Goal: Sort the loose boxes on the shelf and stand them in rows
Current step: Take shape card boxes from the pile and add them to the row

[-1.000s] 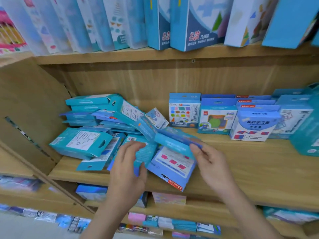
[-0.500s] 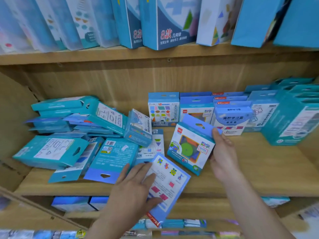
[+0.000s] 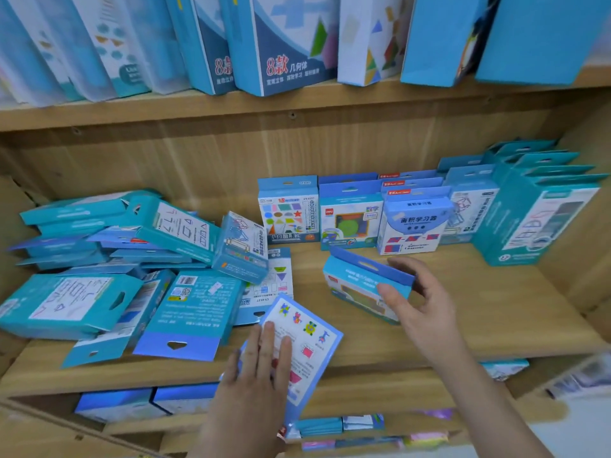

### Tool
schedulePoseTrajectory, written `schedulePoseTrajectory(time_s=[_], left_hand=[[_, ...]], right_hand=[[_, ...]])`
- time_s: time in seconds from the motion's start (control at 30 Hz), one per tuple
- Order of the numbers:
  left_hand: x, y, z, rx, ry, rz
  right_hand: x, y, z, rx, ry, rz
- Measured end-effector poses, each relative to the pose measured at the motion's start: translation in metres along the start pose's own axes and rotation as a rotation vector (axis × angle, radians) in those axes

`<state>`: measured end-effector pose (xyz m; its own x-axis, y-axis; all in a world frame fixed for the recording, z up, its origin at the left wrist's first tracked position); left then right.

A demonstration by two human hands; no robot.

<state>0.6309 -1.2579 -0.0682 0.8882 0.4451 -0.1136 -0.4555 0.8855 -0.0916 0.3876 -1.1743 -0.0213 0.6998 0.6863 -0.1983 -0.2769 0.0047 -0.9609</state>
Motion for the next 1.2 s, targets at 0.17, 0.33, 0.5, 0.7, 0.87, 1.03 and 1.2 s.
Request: schedulePoseTrajectory(time_s=[0.17,0.33,0.5,0.7,0.87,1.03,1.2], left_hand=[[0.002,0.0,-0.007,-0.119,0.057,-0.042],[-0.004,-0.015,0.018,-0.064,0.172,-0.22],[-0.023,-0.033,0.075,0.189,0.266,-0.197],[-0.051,-0.019,0.111,0.23,0.371,-0.091],[-0.068,-0.013,0.11,0.209,0.395,-0.094],[-0.077,-0.011,0.105,0.219,0.374,-0.094],[-0.088,-0.009,0.096,0.131,0.314,-0.081]], right_hand=[[-0.004,-0.013,0.012,0.394,0.083,0.245],[-0.023,-0.019,0.023,0.529,-0.08,0.128],[-0.054,-0.027,0.024,0.407,-0.127,0.046],[-0.107,-0.046,0.006,0.326,-0.194,0.09],[-0.129,-0.036,-0.011,0.688,-0.221,0.155],[-0.132,-0.025,-0.007,1.041,0.054,0.415],[-0.13,-0.035,-0.028,1.159,-0.033,0.592]])
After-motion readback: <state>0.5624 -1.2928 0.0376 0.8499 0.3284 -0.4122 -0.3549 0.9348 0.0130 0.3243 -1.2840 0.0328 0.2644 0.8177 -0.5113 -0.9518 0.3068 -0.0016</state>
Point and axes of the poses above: each hand's wrist, its own x-axis away from the middle knuckle, its own z-axis out of the back of the hand, y = z × x, the point moved 2 cm from there along -x, towards the middle knuckle, and after that the axes turned 7 degrees about -z, right-handed, at the moved point
